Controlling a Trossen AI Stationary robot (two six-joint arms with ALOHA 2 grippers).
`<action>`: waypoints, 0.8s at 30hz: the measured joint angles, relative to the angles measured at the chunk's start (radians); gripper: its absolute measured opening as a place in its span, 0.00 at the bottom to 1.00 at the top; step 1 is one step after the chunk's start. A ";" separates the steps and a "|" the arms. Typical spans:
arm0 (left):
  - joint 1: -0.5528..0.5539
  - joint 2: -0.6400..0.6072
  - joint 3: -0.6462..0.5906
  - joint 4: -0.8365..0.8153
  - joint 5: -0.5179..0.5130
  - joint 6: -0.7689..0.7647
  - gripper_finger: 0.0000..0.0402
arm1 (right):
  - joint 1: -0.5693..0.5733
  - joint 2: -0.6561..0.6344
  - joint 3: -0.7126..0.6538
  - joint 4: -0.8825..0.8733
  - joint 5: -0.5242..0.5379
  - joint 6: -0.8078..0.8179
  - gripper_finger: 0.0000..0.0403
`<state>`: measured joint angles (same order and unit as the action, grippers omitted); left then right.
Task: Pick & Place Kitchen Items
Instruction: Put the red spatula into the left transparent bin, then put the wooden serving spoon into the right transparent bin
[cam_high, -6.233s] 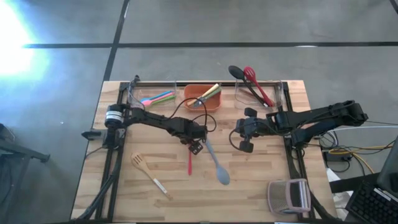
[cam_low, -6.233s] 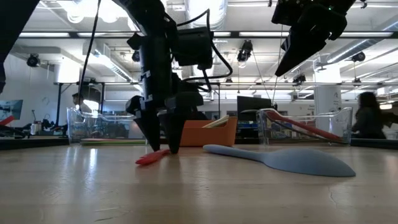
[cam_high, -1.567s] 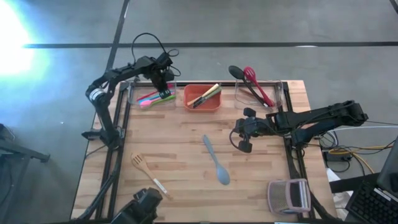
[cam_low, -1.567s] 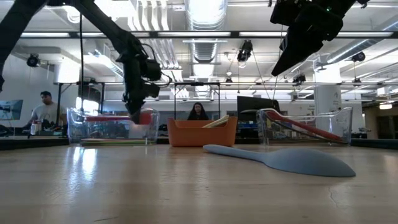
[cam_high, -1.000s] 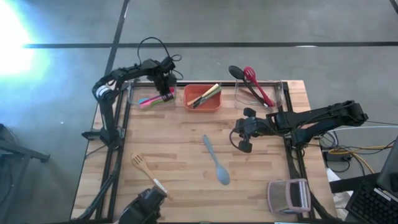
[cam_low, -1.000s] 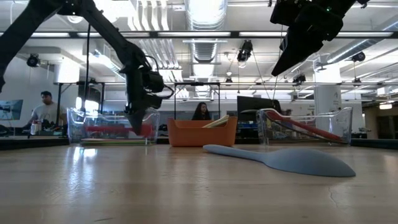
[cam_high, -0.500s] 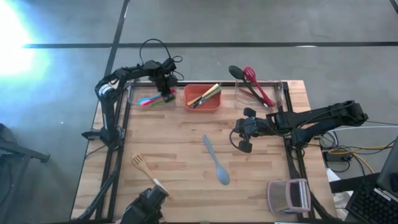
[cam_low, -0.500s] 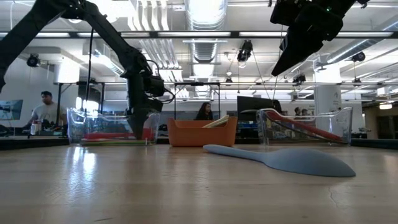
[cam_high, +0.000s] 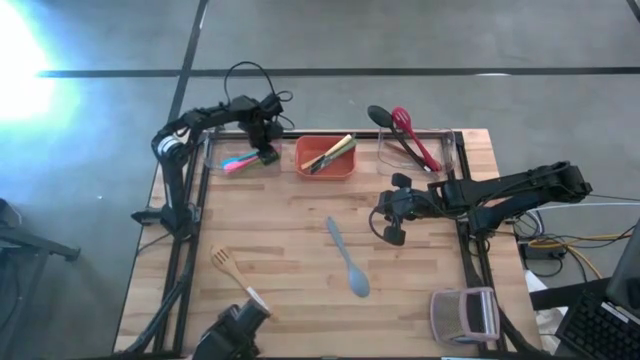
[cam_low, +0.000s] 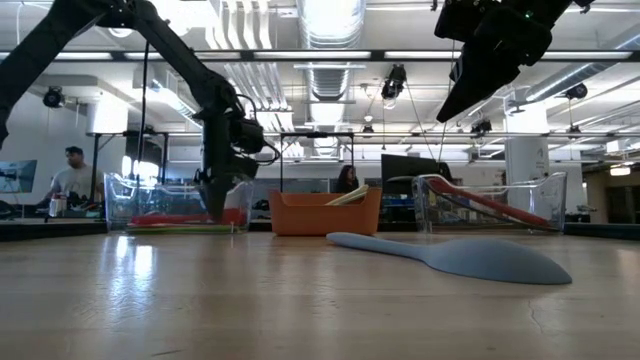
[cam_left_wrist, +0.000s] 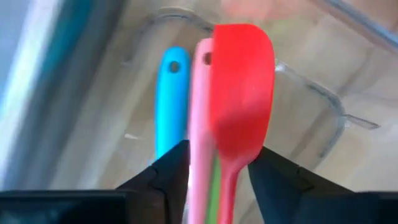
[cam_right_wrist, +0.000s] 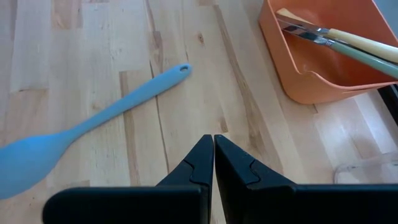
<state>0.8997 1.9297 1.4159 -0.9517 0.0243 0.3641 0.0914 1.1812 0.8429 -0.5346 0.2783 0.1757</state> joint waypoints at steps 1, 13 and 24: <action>0.000 -0.003 0.005 -0.002 -0.013 -0.002 0.41 | 0.000 0.000 0.000 0.000 0.000 0.000 0.02; -0.016 -0.083 0.033 -0.045 -0.176 -0.050 0.48 | 0.000 0.000 0.000 -0.001 -0.018 0.000 0.02; -0.028 -0.201 0.082 -0.292 -0.173 -0.074 0.46 | 0.000 0.000 0.000 -0.008 -0.018 0.002 0.02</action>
<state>0.8717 1.7285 1.4978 -1.2437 -0.1482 0.2903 0.0910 1.1812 0.8433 -0.5426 0.2604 0.1778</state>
